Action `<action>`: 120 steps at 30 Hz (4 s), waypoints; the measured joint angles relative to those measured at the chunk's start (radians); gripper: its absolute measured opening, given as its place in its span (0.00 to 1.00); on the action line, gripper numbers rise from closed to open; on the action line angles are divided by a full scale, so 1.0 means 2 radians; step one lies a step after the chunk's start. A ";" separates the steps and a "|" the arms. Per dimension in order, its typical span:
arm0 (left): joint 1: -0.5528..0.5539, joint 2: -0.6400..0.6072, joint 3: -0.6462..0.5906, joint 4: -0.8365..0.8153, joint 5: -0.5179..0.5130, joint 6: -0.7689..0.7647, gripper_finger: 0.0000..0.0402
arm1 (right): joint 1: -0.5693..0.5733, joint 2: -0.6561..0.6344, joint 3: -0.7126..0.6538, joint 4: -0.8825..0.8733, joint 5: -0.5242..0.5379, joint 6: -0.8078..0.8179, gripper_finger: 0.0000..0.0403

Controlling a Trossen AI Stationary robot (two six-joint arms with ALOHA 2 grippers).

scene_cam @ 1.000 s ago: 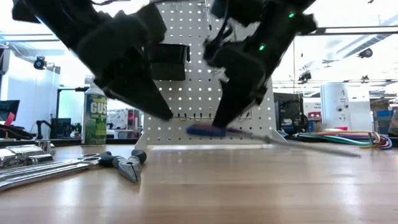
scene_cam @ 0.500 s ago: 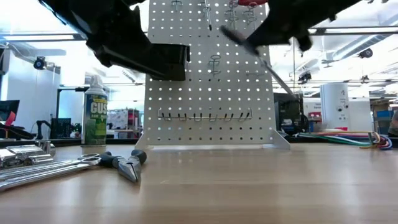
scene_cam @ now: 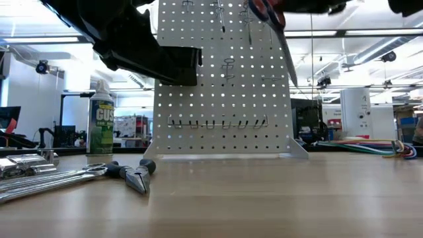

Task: Hang tools onto peg board
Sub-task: Hang the blue scissors on the pegboard

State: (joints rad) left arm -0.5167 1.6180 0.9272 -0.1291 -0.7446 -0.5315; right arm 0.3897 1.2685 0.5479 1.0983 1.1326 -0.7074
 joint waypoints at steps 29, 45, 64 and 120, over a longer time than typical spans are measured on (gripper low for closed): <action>0.000 0.000 0.000 -0.006 -0.003 -0.032 0.29 | -0.104 0.061 -0.001 0.231 -0.218 -0.310 0.00; 0.000 0.000 0.000 -0.010 -0.003 -0.027 0.29 | -0.150 0.070 -0.015 0.231 -0.215 -0.255 0.00; 0.001 0.000 0.000 -0.011 -0.003 -0.015 0.29 | -0.153 0.078 -0.076 0.219 -0.113 -0.156 0.04; 0.002 0.000 0.000 -0.014 -0.003 -0.040 0.29 | -0.070 0.062 0.072 -0.059 0.210 -0.066 0.45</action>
State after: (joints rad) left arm -0.5137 1.6176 0.9272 -0.1565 -0.7502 -0.6106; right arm 0.2498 1.3922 0.6910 0.9803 1.5521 -0.8390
